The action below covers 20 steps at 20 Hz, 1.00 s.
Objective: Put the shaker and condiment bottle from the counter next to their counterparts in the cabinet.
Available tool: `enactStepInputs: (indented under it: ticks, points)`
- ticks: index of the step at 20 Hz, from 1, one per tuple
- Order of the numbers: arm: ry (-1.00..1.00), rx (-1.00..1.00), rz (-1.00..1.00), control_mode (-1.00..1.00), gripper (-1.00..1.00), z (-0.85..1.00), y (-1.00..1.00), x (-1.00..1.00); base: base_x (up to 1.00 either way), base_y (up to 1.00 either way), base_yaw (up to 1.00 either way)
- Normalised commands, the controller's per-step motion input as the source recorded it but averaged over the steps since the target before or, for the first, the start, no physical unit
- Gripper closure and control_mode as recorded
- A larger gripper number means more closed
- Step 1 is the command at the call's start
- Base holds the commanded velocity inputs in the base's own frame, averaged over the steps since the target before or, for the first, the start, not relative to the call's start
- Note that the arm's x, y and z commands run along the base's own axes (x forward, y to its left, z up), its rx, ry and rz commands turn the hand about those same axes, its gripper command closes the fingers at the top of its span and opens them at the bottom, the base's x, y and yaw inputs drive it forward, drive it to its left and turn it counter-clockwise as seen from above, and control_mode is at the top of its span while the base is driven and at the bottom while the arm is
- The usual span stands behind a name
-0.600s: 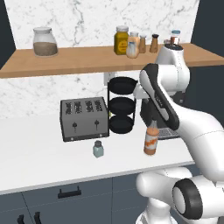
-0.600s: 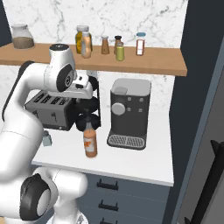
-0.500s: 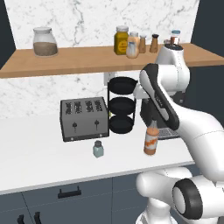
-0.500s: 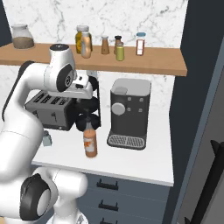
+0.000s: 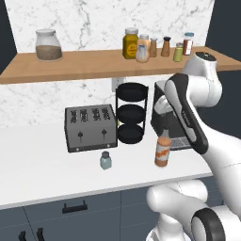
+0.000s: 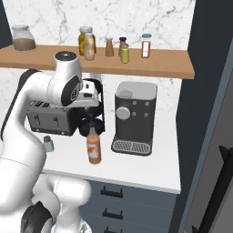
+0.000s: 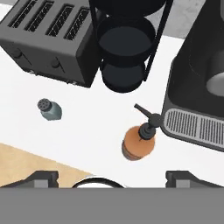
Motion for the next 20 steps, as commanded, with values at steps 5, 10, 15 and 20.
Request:
enactStepInputs:
  ticks: [5, 10, 15, 20]
  points:
    - [-0.02, 0.03, 0.24, -1.00, -1.00, -0.39, -0.16, -0.15, 0.00, 0.00, 0.00]
    - [-0.25, 0.08, 0.14, -1.00, -1.00, -0.30, -0.64, -0.44, 0.00, 0.00, 0.00]
    - [-0.12, 0.09, 0.07, -1.00, -1.00, -0.40, -0.30, -0.27, 0.00, 0.00, 0.00]
    - [-0.10, 0.05, 0.10, -1.00, -1.00, -0.17, 0.00, 0.03, 0.00, 0.00, 0.00]
